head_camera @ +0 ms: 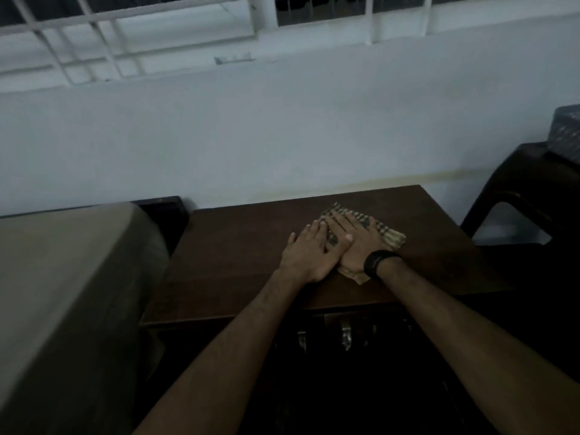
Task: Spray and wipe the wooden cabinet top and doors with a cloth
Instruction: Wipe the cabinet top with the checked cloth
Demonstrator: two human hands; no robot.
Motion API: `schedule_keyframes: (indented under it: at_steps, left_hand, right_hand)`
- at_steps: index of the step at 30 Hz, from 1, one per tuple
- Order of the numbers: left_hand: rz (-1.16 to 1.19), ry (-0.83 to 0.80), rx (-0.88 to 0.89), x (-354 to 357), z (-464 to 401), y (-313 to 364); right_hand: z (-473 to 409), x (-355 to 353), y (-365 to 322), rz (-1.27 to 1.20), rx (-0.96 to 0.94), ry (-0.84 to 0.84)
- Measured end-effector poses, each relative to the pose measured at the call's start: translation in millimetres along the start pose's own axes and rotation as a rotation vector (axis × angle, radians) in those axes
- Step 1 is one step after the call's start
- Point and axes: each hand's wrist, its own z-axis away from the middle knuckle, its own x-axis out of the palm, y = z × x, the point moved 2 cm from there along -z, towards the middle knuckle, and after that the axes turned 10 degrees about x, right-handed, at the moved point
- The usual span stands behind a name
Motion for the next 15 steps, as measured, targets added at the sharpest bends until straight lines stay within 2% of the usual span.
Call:
schedule_keyframes:
  at_steps: [11, 15]
  left_hand:
    - [0.064, 0.008, 0.002, -11.8, 91.4, -19.8]
    - [0.097, 0.155, 0.043, -7.9, 126.8, -30.6]
  right_hand:
    - [63.6, 7.3, -62.9, -0.012, -0.024, -0.006]
    - [96.1, 16.0, -97.3, 0.014, -0.004, 0.080]
